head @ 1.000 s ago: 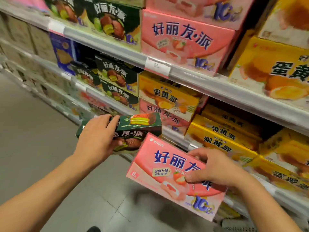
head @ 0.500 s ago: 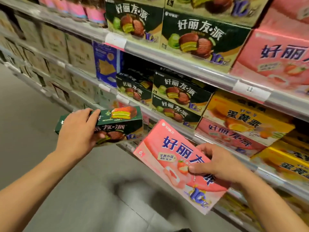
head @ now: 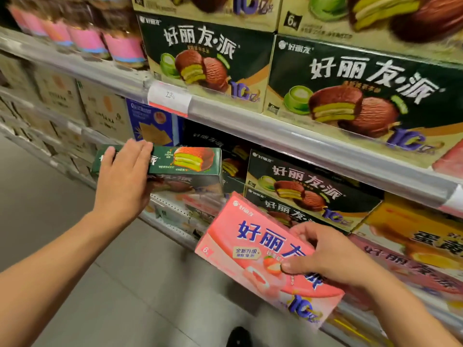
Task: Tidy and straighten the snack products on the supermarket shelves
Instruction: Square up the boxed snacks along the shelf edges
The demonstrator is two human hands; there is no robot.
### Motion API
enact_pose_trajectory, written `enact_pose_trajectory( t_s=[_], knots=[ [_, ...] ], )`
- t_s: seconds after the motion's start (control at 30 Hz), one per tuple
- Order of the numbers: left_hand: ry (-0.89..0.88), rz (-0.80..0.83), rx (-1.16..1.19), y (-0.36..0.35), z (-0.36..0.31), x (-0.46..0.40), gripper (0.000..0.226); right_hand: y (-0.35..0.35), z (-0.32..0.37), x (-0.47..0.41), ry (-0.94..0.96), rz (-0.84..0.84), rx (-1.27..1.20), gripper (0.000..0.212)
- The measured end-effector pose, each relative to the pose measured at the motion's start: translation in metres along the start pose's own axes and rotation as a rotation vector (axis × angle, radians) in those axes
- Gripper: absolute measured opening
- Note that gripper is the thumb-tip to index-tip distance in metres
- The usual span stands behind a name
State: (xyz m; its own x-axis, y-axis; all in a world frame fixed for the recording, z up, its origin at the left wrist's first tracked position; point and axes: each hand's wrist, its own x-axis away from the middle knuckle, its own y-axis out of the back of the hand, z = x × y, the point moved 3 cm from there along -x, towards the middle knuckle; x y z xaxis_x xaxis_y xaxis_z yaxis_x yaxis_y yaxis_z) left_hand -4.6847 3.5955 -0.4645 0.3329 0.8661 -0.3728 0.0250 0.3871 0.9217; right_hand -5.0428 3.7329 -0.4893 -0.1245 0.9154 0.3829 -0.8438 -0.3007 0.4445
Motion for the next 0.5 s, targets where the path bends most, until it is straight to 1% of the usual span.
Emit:
enact_pose_trajectory(
  t_s=[0.17, 0.23, 0.3, 0.43, 0.5],
  knots=[
    [-0.067, 0.022, 0.032, -0.021, 0.017, -0.038, 0.084, -0.003, 0.012, -0.030, -0.041, -0.017, 0.018, 0.062],
    [-0.105, 0.010, 0.055, -0.029, 0.022, -0.049, 0.084, -0.010, 0.016, -0.037, -0.071, -0.025, 0.015, 0.065],
    [-0.154, 0.000, 0.088, -0.036, 0.025, -0.061, 0.083, -0.019, 0.019, -0.042, -0.107, -0.057, 0.008, 0.070],
    [-0.260, -0.018, 0.109, -0.044, 0.027, -0.092, 0.081, -0.039, 0.028, -0.044, -0.170, -0.127, -0.045, 0.062],
    [-0.312, -0.029, 0.113, -0.044, 0.024, -0.111, 0.076, -0.048, 0.033, -0.042, -0.198, -0.177, -0.083, 0.064]
  ],
)
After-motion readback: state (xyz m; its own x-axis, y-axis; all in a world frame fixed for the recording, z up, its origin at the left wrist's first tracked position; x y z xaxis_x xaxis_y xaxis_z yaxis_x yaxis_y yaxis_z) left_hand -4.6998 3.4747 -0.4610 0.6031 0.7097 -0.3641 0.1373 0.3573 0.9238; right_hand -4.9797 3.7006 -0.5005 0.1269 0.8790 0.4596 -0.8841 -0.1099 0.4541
